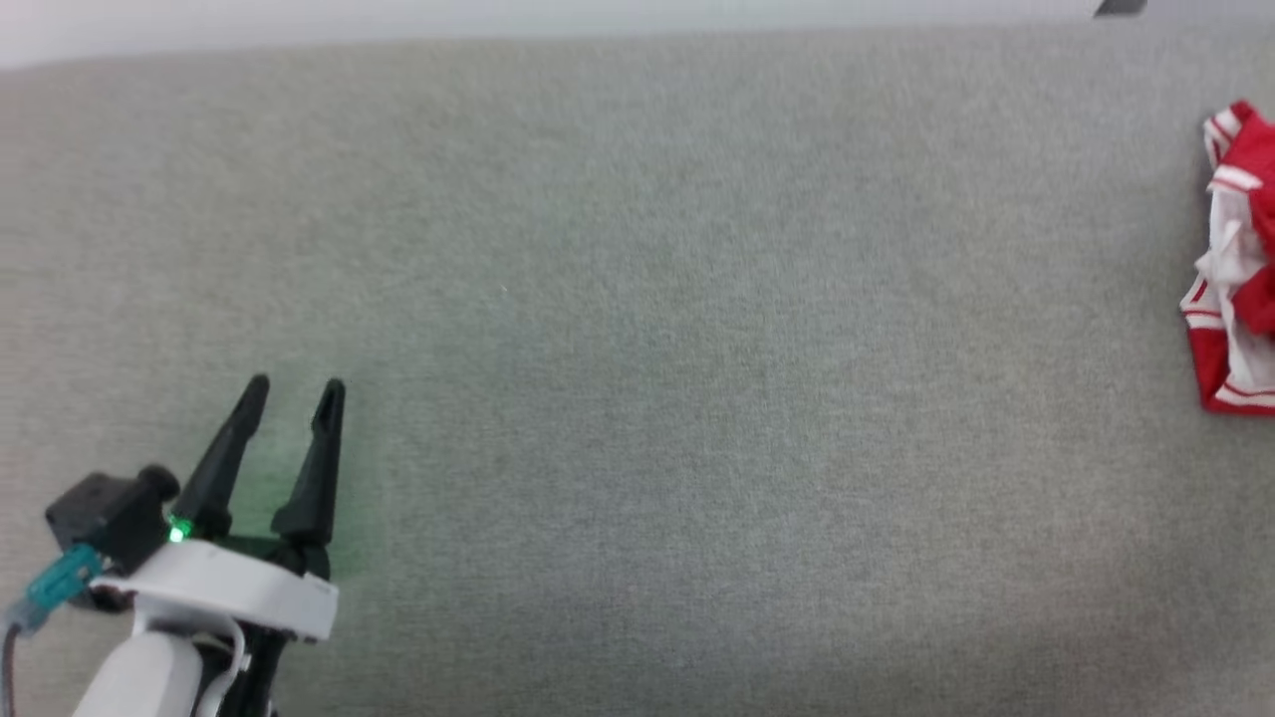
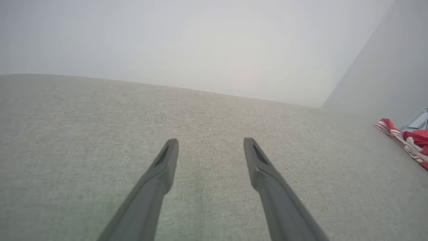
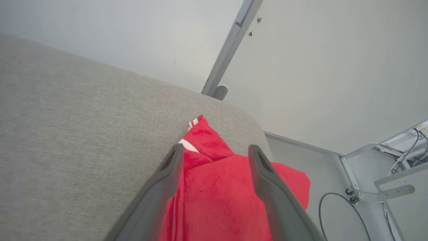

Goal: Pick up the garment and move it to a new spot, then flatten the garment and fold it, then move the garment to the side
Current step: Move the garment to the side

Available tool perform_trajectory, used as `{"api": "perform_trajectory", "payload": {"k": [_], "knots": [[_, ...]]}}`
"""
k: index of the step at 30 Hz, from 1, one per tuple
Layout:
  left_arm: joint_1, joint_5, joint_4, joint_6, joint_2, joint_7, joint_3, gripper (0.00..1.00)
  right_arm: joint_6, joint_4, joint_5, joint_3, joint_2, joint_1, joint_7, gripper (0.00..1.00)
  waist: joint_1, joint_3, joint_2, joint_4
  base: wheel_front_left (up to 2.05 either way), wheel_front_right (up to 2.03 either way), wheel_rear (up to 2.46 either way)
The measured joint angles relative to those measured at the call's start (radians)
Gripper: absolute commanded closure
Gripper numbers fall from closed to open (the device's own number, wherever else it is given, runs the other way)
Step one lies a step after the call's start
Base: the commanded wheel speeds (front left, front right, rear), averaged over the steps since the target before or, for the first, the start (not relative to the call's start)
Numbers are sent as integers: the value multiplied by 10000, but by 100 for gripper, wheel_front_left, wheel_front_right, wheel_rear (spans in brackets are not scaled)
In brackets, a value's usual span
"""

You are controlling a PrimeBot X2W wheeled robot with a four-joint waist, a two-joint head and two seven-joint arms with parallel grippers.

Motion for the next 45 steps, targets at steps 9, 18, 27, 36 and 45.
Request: {"api": "perform_trajectory", "payload": {"k": [9,18,27,36,45], "knots": [[1016,54,278,0,-71,0,497,0,0,-941,723,-146,700,2338,-1367,0,0,-1364,0,551,0,0,0],[2236,441,165,0,-203,2,1175,0,0,-2150,518,-924,1622,4446,-1848,0,0,-2623,0,1187,0,0,0],[2974,422,-59,0,15,0,1434,0,0,-3233,-163,-1998,2721,6103,-1918,0,0,-3356,0,1624,0,0,0],[3255,573,-207,0,142,0,1509,0,0,-4161,-698,-2895,3463,7357,-1931,0,0,-3533,0,1547,0,0,0],[3261,374,-199,0,339,0,1384,0,0,-4857,-980,-3198,4000,8031,-1933,0,0,-3545,0,1242,0,0,0]]}}
